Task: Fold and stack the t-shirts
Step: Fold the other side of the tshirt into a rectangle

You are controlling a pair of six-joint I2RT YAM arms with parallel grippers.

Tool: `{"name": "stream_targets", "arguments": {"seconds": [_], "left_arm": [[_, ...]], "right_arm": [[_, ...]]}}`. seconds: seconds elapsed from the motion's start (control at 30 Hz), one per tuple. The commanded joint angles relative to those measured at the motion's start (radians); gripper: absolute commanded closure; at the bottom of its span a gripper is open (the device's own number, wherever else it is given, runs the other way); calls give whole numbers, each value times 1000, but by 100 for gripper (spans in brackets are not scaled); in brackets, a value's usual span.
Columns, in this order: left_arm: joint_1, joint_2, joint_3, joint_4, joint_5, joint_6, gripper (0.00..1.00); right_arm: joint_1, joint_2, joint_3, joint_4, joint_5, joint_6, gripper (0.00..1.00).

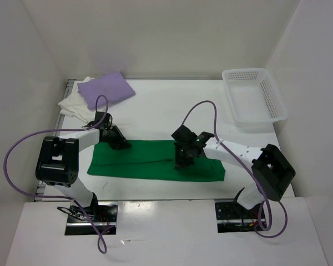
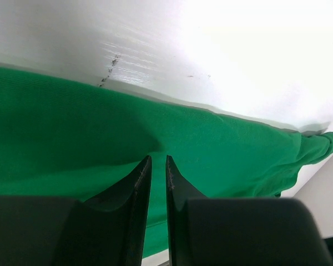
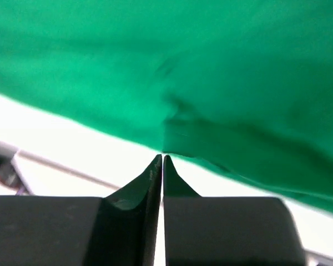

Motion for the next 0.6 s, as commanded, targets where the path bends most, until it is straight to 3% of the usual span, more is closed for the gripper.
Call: {"name": "stream_targets", "arguments": {"seconds": [0.0,0.07,0.1,0.13,0.2,0.33,0.43,0.57], "left_arm": [[13,-16,32,10,35,19,77],[13,-26,32,1,35,19,77],[13,-35,41,1,35,19,77],[13,-35,41,-9,35,19,77],[13,-46,51,-9,35,19,77],[13,-81,61,-18,22,19,77],[-12,-90,83,-38,22,29,77],[-76,-118,109,-29,13,19,77]], "right_arm": [[51,-53,29,-60,-104,62,92],[52,-96,71,-72,-130,62,83],[41,-108,83,-86,-130,71,69],[24,-119,92,-86,-130,57,62],[-22,-133,92,-86,-133,27,60],[-152,-127,31,-34,-58,-35,80],[-152,-67,-18,17,-24,-47,95],[-168,-96,-72,91,54,-6,100]]}}
